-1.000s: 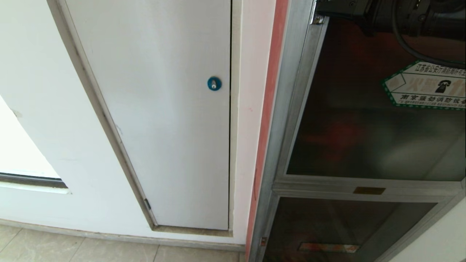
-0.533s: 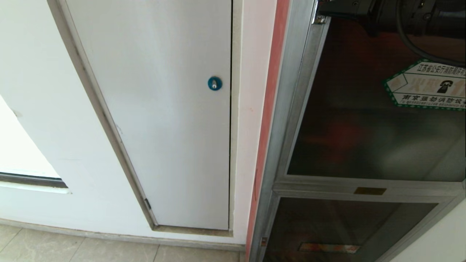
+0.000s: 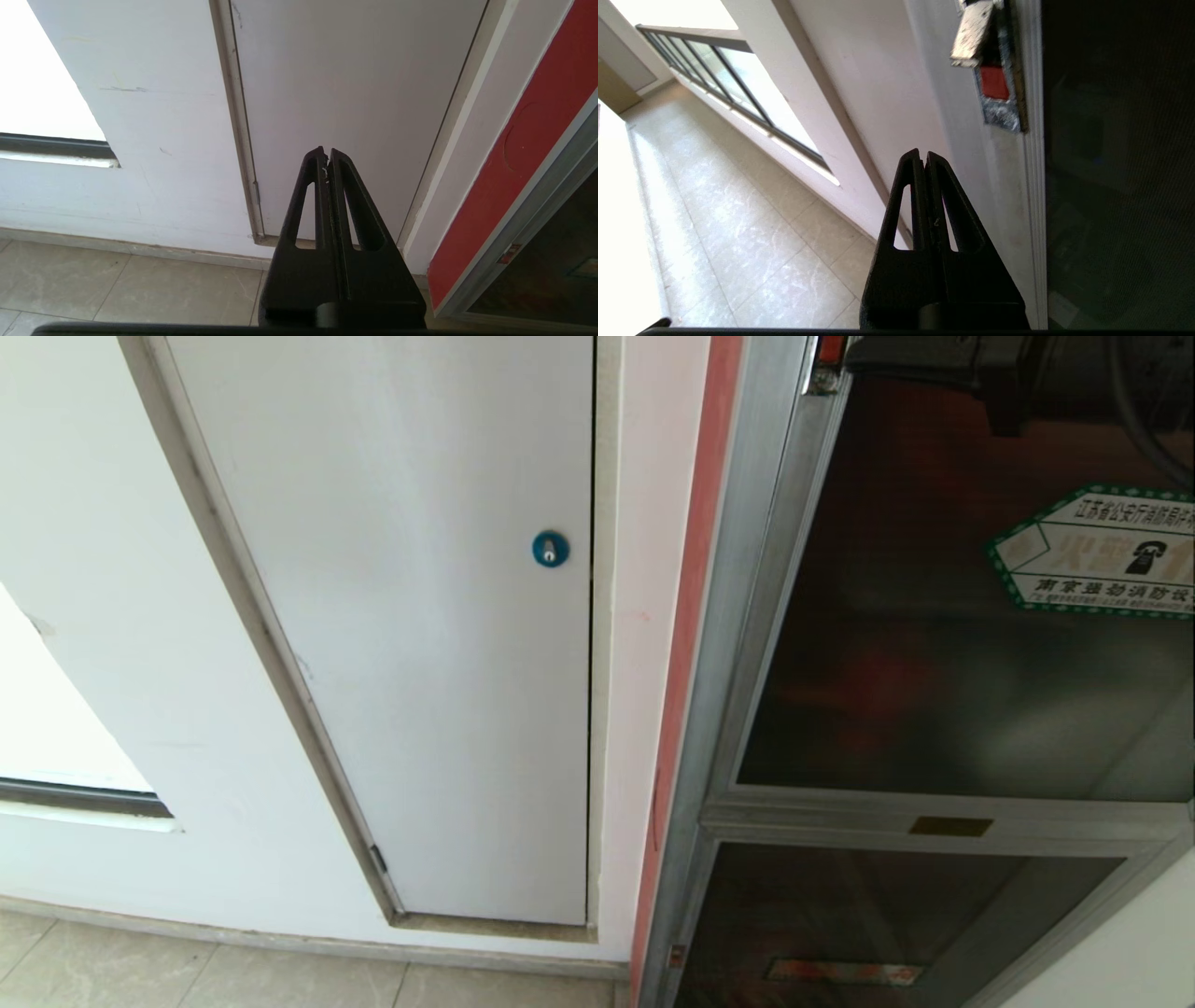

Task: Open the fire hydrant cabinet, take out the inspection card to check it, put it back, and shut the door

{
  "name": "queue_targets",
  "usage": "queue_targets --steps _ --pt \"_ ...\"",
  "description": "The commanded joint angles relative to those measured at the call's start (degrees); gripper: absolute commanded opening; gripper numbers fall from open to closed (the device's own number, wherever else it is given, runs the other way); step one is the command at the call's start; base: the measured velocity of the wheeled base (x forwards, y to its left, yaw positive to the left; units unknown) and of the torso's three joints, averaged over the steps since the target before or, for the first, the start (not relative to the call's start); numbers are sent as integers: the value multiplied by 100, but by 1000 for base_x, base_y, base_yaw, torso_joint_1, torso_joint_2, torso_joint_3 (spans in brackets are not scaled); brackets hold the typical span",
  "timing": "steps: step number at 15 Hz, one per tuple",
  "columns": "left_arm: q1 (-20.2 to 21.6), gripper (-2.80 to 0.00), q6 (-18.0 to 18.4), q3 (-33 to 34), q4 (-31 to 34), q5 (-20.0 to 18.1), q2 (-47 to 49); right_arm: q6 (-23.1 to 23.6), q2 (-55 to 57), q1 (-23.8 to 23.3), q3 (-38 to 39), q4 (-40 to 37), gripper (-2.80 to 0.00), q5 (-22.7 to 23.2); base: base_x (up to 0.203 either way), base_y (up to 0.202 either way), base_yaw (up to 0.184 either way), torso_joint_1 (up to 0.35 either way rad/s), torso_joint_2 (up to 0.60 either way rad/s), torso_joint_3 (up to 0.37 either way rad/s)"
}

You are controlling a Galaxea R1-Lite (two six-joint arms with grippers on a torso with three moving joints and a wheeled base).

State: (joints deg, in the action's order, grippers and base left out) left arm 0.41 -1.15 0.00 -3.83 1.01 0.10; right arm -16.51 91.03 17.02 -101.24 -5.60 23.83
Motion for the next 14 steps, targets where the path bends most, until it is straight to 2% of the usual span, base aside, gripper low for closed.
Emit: queue_targets --steps 1,3,7,11,13,14 --pt "2 -280 -6 114 -4 4 -1 -10 -385 53 240 -3 -280 12 0 0 0 0 0 0" --pt "2 -280 -3 114 -4 4 -1 -11 -536 56 412 -12 -280 -68 0 0 0 0 0 0" --pt "2 -280 -8 114 -4 4 -1 12 -548 422 498 12 -280 -1189 0 0 0 0 0 0" --pt "2 -280 0 114 -4 4 -1 24 -560 812 752 122 -280 -1777 0 0 0 0 0 0" --pt "2 -280 -8 114 -4 4 -1 72 -519 954 913 503 -280 -2075 0 0 0 0 0 0" --pt "2 -280 -1 114 -4 4 -1 242 -511 1023 1039 664 -280 -2227 0 0 0 0 0 0"
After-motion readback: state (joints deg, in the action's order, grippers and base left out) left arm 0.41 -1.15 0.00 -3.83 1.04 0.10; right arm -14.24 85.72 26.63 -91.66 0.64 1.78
